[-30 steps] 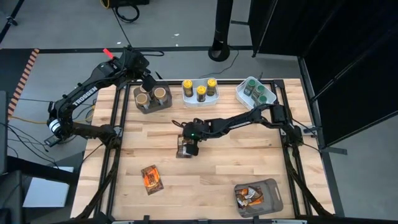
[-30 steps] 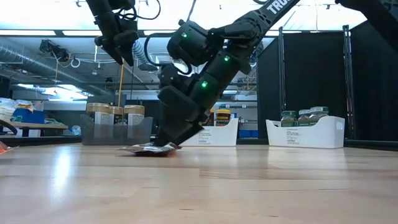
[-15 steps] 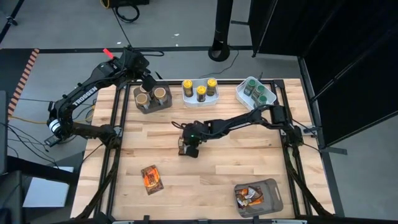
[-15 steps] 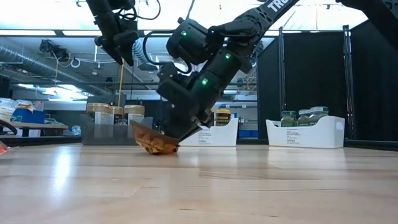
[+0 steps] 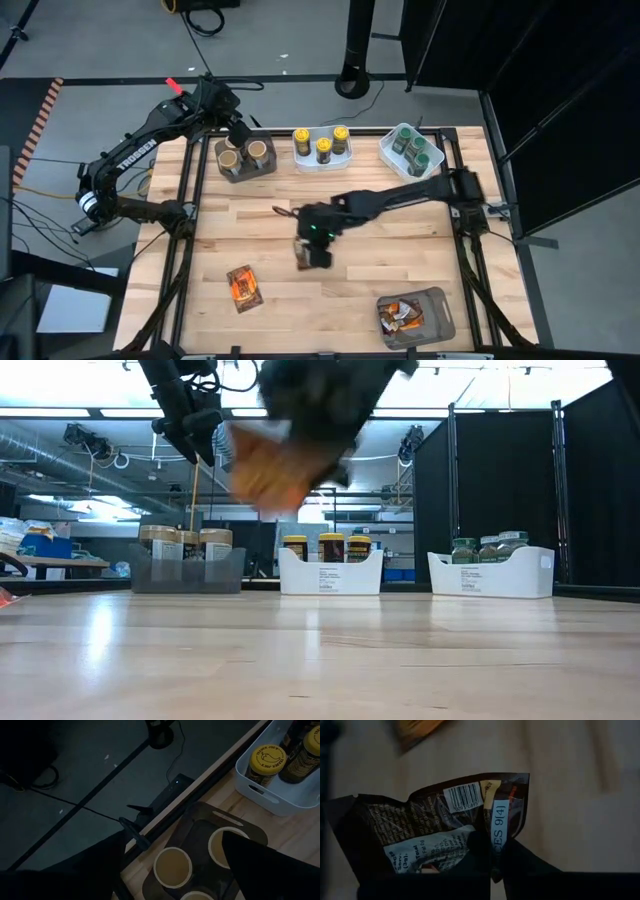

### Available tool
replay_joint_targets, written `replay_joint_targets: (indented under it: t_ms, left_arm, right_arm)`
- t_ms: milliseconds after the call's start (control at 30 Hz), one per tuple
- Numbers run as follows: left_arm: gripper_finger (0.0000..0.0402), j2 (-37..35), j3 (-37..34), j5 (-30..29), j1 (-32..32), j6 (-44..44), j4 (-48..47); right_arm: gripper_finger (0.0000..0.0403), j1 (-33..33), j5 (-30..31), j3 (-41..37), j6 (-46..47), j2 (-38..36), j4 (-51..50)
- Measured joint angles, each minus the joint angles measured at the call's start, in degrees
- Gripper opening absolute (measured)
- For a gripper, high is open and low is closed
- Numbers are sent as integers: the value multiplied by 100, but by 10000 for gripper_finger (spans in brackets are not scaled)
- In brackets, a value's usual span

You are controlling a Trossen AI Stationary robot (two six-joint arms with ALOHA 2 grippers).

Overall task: Sort spices by type
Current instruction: Put the orange seasoning pack into the bottom black bin

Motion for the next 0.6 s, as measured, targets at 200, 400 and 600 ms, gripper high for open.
replay_joint_targets:
  t_ms: [200, 400, 600]
  left_arm:
    - [337, 0, 0, 1, 0, 0, 3]
    - [337, -2, 0, 0, 0, 0, 7]
    - [337, 0, 0, 0, -1, 0, 19]
  right_arm:
    - [25, 1047, 155, 6, 959, -1029, -2056]
    - [25, 2496, 472, 6, 3161, -1638, -3373]
    - [25, 3735, 331, -84, 5107, -1677, -4193]
